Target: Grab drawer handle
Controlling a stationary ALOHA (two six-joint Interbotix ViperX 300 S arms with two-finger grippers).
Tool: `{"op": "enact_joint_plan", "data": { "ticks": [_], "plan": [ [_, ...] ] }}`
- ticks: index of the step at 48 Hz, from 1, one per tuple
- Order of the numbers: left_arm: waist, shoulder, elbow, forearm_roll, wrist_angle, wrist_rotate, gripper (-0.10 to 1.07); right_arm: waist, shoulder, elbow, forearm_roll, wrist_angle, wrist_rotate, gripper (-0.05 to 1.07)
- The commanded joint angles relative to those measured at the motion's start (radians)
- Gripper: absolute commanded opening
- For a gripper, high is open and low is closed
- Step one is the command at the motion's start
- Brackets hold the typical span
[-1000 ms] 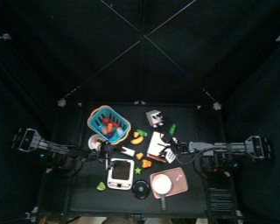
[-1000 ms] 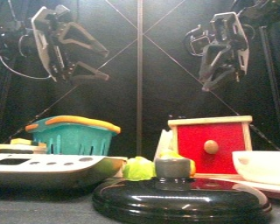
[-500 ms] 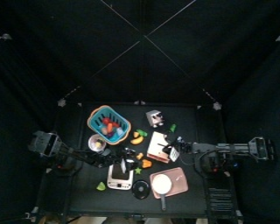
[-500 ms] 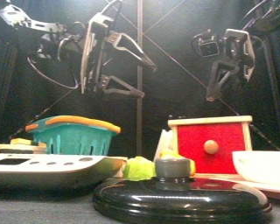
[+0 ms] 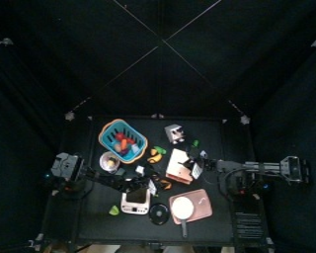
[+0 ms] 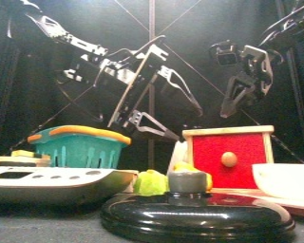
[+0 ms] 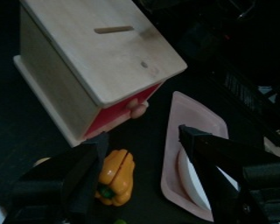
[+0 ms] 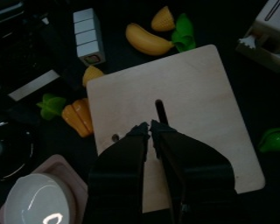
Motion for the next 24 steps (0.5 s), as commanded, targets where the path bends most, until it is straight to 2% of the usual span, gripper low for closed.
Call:
{"op": "enact_joint_plan", "data": {
  "ticks": [1,7,17,24],
  "plan": [
    [0.017,-0.002,-0.048,-0.02,0.031,0.0,0.98,-0.021,0.002,-0.002,-0.009,-0.034,0.0,0.55],
    [0.037,0.009,-0.075,-0.063,0.086,0.003,0.98,-0.038,0.015,0.009,-0.02,-0.055,-0.002,0.54],
    [0.089,0.048,-0.138,-0.066,0.175,0.002,0.98,-0.048,0.038,0.025,-0.029,-0.058,-0.002,0.4],
    [0.118,0.086,-0.206,-0.066,0.229,0.002,0.98,-0.054,0.04,0.034,-0.029,-0.063,-0.002,0.35]
  ]
}}
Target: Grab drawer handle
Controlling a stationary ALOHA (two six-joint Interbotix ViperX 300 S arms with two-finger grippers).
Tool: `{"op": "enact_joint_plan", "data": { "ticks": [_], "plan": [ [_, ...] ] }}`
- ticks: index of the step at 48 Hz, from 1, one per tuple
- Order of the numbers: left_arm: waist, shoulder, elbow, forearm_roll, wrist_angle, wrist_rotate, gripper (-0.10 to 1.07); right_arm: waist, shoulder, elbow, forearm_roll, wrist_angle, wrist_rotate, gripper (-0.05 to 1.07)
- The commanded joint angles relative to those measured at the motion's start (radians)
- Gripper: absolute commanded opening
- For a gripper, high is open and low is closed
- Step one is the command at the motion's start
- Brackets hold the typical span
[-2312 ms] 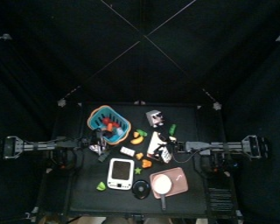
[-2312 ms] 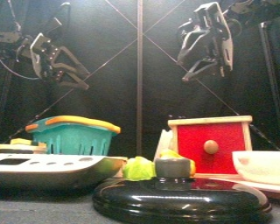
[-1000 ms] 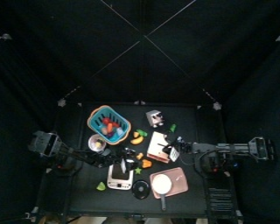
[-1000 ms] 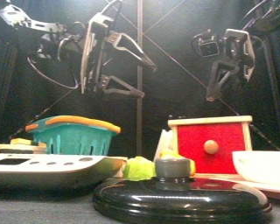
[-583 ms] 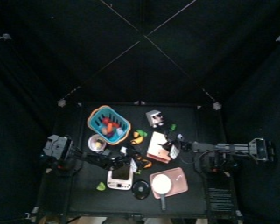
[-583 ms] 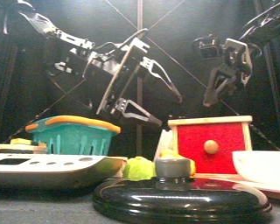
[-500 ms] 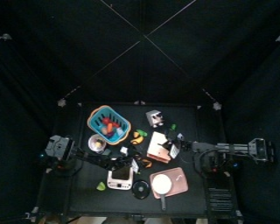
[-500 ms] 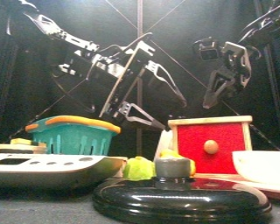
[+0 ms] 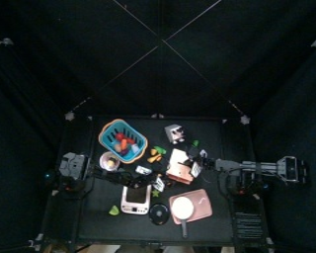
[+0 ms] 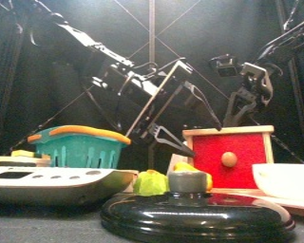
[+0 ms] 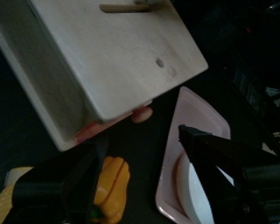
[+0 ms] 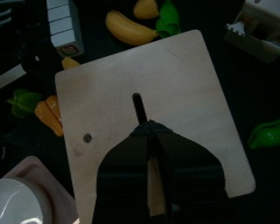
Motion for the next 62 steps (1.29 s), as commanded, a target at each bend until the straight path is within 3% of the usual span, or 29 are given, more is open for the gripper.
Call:
{"op": "enact_joint_plan", "data": {
  "ticks": [1,25,62],
  "plan": [
    [0.015,0.005,-0.069,-0.002,0.029,0.002,0.98,-0.008,-0.006,-0.006,-0.003,-0.012,-0.003,0.35],
    [0.021,0.054,-0.11,-0.029,0.044,0.002,0.98,-0.064,0.032,0.031,-0.026,-0.072,0.0,0.29],
    [0.037,0.095,-0.184,-0.098,0.074,0.002,0.98,-0.064,0.055,0.035,-0.023,-0.072,-0.002,0.29]
  ]
}}
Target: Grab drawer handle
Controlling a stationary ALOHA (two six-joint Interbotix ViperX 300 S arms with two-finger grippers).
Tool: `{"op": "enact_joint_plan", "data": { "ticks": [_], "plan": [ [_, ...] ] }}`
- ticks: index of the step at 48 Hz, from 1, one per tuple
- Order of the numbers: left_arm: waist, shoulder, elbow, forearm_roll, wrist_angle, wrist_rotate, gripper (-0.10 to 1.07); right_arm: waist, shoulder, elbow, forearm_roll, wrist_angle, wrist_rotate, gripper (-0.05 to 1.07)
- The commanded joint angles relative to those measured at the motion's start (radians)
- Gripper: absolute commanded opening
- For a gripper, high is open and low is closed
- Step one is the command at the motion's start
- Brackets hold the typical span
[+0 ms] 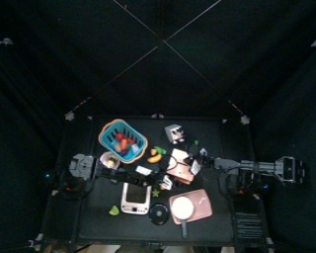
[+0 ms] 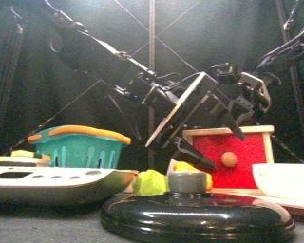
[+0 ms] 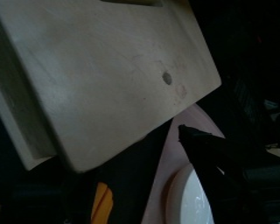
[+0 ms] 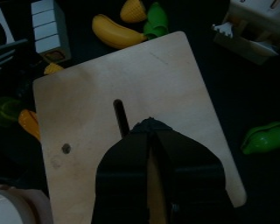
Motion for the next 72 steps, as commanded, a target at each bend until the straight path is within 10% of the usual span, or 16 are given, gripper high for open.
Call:
{"op": "enact_joint_plan", "data": {
  "ticks": [1,51,72],
  "plan": [
    [0.012,-0.012,-0.037,-0.006,-0.002,0.003,0.98,-0.005,0.011,0.002,0.0,0.003,0.0,0.29],
    [0.035,0.009,-0.075,-0.186,0.031,0.003,0.85,0.005,0.011,0.005,0.005,-0.002,0.0,0.29],
    [0.035,0.015,-0.066,-0.189,0.032,0.003,0.55,0.005,0.012,0.005,0.003,-0.003,0.0,0.29]
  ]
}}
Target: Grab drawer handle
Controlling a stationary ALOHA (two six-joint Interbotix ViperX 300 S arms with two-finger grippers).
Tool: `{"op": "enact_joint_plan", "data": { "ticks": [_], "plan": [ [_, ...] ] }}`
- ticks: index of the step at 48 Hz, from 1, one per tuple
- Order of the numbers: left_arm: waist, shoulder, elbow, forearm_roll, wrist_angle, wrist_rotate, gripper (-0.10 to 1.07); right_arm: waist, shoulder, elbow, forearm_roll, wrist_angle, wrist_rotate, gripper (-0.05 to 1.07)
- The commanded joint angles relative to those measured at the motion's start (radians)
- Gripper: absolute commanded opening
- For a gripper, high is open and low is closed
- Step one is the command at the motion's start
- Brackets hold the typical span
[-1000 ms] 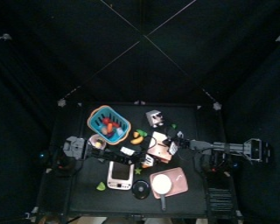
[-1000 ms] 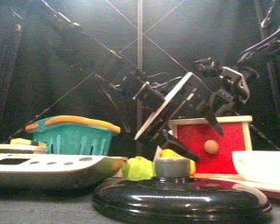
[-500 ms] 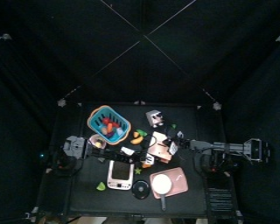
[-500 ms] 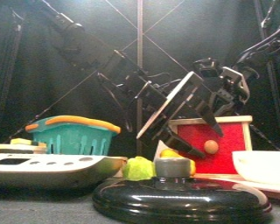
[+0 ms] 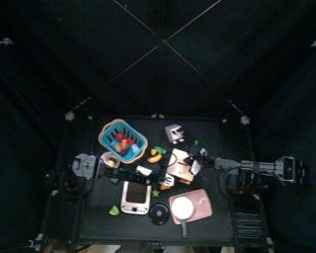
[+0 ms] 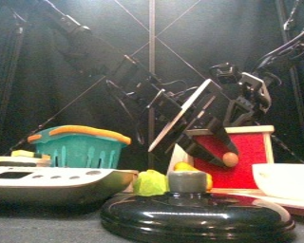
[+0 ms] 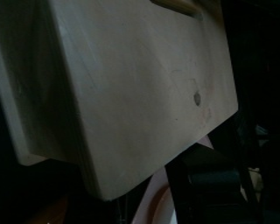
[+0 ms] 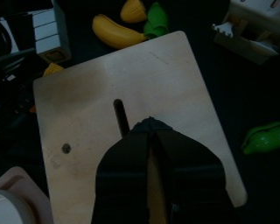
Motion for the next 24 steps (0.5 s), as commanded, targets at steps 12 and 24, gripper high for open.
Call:
{"op": "enact_joint_plan", "data": {
  "ticks": [12,24],
  "plan": [
    [0.012,-0.015,-0.012,0.002,-0.003,0.002,0.55,0.002,0.012,0.005,0.002,0.005,0.0,0.29],
    [0.011,-0.018,-0.003,0.0,-0.003,0.002,0.55,0.002,0.014,0.006,0.002,0.003,0.0,0.29]
  ]
}}
